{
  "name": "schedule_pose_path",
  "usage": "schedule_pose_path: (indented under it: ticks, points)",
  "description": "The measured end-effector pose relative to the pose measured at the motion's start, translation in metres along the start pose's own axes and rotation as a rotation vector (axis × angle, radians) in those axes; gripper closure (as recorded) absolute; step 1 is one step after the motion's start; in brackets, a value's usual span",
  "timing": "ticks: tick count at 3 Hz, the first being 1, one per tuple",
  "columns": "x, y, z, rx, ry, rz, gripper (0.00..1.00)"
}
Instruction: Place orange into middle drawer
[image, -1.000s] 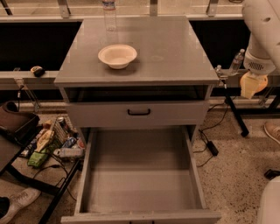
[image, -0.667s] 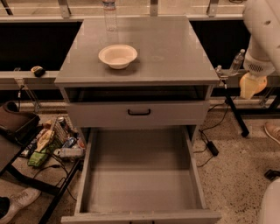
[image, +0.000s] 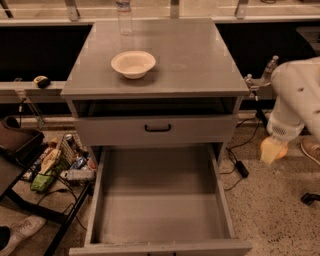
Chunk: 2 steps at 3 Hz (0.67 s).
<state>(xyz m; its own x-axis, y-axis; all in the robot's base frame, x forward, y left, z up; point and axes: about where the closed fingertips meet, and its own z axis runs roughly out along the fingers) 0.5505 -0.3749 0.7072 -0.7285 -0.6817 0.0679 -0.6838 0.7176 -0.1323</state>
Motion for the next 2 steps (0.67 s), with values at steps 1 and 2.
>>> schedule_pose_path:
  ticks: [1,2]
  points:
    - [0.009,0.055,0.058,-0.111,-0.046,0.004,1.0]
    - [0.001,0.109,0.088,-0.169,-0.138,-0.025,1.0]
